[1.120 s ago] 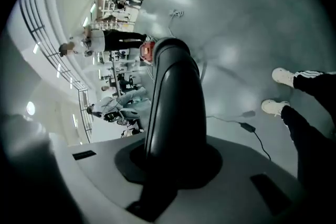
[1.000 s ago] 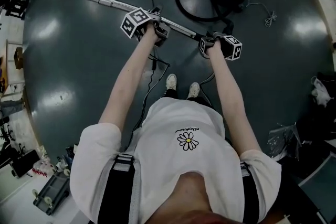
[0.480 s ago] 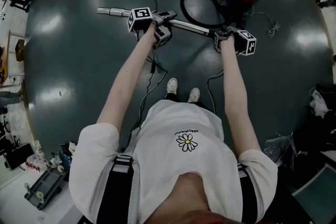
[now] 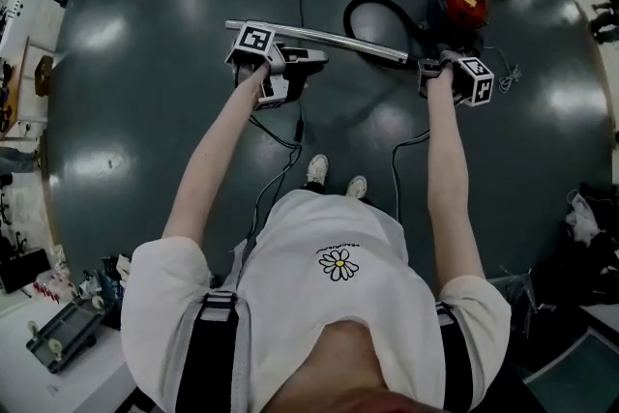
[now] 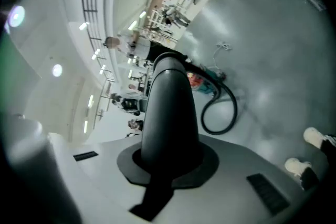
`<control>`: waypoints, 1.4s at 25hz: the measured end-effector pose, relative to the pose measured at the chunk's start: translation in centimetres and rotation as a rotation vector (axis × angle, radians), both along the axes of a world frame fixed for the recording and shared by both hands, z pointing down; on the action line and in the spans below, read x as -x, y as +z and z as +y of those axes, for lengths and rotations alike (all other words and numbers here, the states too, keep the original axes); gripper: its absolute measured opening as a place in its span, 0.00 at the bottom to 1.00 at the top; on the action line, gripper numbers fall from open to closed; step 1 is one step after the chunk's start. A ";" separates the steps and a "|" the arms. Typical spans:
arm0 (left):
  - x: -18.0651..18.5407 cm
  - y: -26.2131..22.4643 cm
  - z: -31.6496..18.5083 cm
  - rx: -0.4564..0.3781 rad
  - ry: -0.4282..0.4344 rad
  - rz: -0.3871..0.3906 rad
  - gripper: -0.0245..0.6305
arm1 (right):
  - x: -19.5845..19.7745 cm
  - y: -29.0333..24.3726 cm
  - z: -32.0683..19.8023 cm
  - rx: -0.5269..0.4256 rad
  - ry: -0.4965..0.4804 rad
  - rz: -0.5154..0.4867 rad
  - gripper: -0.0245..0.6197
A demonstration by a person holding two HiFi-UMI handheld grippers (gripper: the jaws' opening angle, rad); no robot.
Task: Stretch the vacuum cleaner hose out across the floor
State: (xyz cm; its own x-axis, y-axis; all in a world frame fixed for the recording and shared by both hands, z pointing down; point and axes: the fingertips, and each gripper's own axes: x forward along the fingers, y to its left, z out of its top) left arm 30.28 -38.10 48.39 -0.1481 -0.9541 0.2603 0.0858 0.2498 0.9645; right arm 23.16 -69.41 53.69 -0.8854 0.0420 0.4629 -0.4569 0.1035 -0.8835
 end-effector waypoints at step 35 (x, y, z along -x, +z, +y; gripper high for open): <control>-0.2 -16.1 -1.4 0.928 0.689 -1.755 0.30 | -2.4 -27.6 23.6 -2.814 -1.536 -0.655 0.10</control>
